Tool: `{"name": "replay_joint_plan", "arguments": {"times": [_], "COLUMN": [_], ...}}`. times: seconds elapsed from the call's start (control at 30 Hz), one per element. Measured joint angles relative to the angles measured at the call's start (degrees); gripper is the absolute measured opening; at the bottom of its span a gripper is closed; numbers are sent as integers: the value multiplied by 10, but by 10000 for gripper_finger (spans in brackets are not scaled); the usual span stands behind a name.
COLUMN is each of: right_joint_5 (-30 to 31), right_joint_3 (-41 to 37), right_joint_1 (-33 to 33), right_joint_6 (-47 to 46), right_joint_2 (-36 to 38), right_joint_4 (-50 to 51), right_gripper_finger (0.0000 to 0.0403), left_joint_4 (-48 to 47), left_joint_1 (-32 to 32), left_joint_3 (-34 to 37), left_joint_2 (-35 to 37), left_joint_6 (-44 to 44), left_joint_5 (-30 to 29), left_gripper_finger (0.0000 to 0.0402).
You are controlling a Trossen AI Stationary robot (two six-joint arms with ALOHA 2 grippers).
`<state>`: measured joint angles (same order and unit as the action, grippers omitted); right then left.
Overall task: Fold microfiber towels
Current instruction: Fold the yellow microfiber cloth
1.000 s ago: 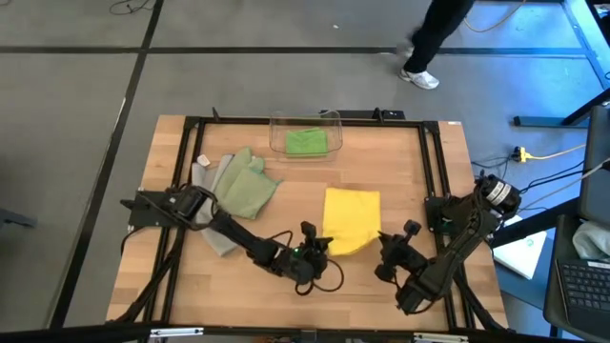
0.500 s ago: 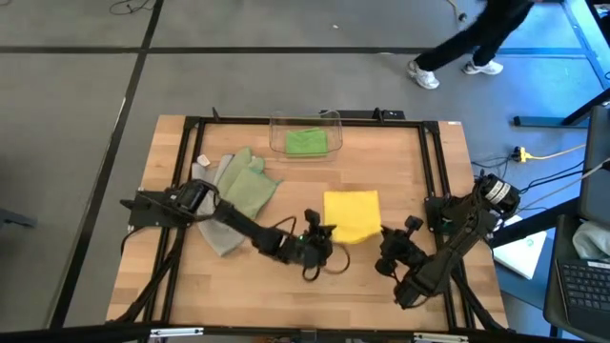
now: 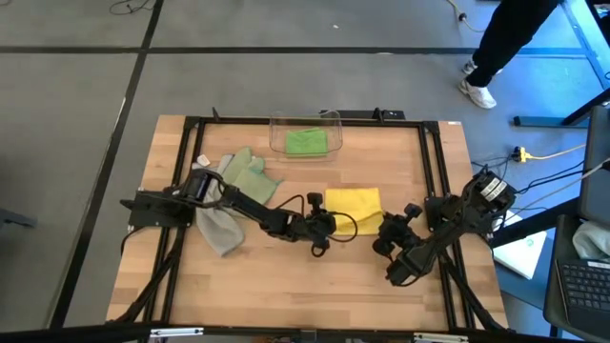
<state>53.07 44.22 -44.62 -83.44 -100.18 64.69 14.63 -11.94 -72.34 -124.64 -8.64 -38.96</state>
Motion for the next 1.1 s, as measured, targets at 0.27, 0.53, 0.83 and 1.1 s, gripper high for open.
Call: {"name": "replay_joint_plan", "arguments": {"times": [0.27,0.53,0.83,1.1], "right_joint_5": [16,22,25,39], "right_joint_3": [-33,-59,-54,-45], "right_joint_1": [15,41,41,37], "right_joint_6": [-1,0,1,0], "right_joint_2": [0,0,0,0], "right_joint_4": [-34,-85,-90,-83], "right_gripper_finger": [21,22,85,177], "left_joint_4": [0,-13,-24,-24], "left_joint_1": [3,18,16,18], "left_joint_3": [0,0,0,0], "left_joint_2": [0,0,0,0], "left_joint_6": [22,48,56,57], "left_joint_5": [3,40,55,54], "left_gripper_finger": [0,0,0,0]}}
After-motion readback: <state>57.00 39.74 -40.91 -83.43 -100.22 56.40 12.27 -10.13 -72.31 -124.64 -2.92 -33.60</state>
